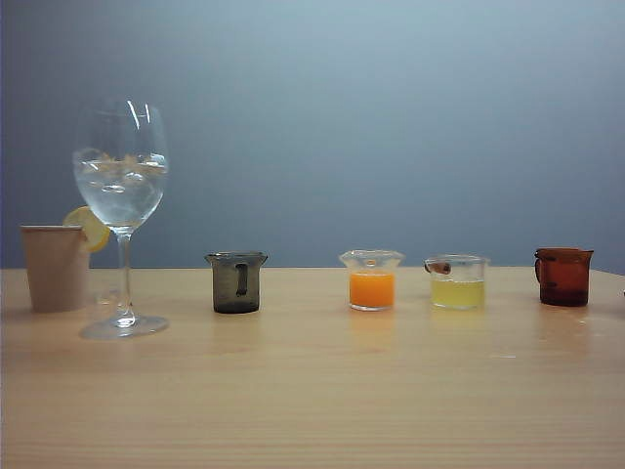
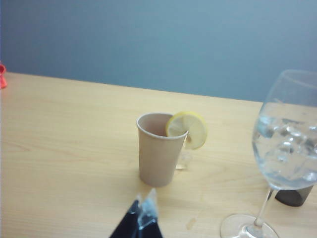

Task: Pick up the second measuring cup from the left, pour the orange juice inside into the goblet, and finally put the measuring cup back in its original place.

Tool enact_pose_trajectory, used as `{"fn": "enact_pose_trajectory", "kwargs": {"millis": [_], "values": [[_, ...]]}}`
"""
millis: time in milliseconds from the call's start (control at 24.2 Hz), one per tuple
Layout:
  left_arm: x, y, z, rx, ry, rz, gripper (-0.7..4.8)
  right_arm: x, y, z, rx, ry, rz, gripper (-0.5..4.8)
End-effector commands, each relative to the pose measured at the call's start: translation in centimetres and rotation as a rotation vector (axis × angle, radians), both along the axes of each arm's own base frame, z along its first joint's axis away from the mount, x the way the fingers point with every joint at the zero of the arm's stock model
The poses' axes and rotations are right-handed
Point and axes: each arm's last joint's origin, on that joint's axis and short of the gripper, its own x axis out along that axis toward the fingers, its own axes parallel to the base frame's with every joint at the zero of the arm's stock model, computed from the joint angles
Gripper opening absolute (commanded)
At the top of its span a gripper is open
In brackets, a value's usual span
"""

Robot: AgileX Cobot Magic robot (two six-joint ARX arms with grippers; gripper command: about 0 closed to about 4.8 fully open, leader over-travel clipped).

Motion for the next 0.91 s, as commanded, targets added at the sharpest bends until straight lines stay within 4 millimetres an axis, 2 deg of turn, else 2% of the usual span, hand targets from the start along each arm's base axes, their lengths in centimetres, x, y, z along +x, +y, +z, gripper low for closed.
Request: {"fn": "enact_pose_trajectory", "kwargs": {"millis": [41, 330, 619, 702, 908], "values": [[0.0, 0.0, 0.2, -0.002, -0.011, 0.003, -0.05, 0.0, 0.0, -0.2, -0.002, 0.021, 0.001, -0.01], [0.0, 0.0, 0.2, -0.009, -0.013, 0.002, -0.05, 0.0, 0.0, 0.0, -0.002, 0.008, 0.002, -0.01], [-1.3, -0.1, 3.9, -0.049, -0.001, 0.000, -0.05, -1.7, 0.0, 6.2, 0.031, -0.069, -0.009, -0.02], [-2.5, -0.2, 6.6, -0.045, -0.042, -0.014, -0.05, -2.1, 0.1, 9.2, 0.035, -0.065, 0.022, -0.02], [-3.6, -0.3, 10.4, -0.039, -0.108, -0.033, -0.05, -1.7, 0.2, 13.0, 0.062, -0.091, 0.074, -0.02]]}}
